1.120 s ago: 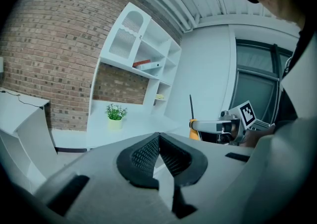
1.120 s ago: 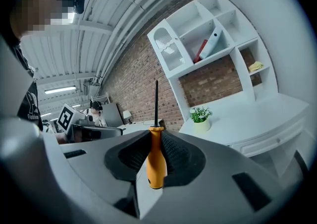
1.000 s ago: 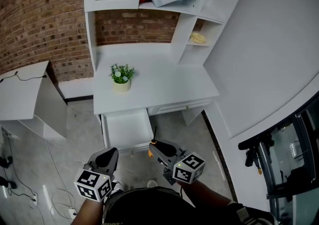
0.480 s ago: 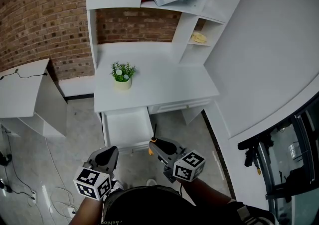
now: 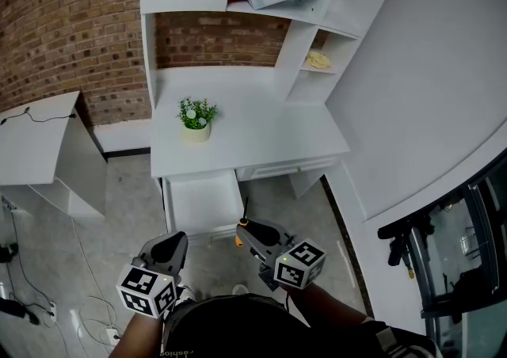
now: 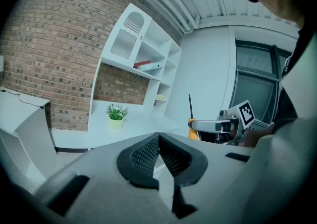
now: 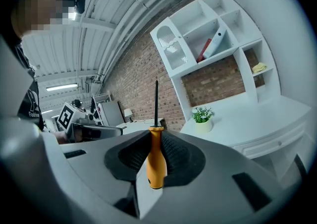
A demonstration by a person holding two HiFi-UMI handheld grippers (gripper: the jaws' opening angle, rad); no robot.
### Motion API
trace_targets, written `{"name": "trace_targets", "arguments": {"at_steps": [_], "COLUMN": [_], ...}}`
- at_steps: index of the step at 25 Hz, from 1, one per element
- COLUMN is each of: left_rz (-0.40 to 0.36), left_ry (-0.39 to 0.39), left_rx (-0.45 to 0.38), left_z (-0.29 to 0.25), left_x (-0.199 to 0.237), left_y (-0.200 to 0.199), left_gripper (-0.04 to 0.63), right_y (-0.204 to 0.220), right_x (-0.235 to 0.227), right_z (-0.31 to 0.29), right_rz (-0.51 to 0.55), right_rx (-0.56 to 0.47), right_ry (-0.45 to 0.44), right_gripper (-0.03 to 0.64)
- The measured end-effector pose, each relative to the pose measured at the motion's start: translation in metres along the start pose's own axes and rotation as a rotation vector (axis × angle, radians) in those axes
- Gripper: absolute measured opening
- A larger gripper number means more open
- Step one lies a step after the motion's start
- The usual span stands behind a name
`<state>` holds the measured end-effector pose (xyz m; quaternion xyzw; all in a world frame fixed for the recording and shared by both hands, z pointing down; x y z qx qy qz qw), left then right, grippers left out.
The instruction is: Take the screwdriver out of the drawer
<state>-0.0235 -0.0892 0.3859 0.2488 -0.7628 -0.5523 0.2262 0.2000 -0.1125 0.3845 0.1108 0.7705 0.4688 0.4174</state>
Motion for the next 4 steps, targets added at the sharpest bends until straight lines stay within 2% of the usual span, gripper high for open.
{"name": "trace_targets", "arguments": {"at_steps": [4], "left_rz": [0.001], "left_ry": [0.0], "left_rx": [0.0], "left_z": [0.0004], "left_x": [0.0028], "left_y": [0.001], "left_gripper": [0.018], "right_y": [0.0002], "right_x": [0.0003], "right_z": [-0.0021], "right_rz": [0.001], "right_rx": [-0.001], "right_ry": [0.001], "right_gripper": [0.072]}}
Point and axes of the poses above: the fingertips, and each gripper's own axes: z backward along the fingers, x to its left, y out of its underside, the point moved 7 cm from there along z, backward along the fingers, and after that the axes turned 13 degrees about -z, right-handed, at the moved point
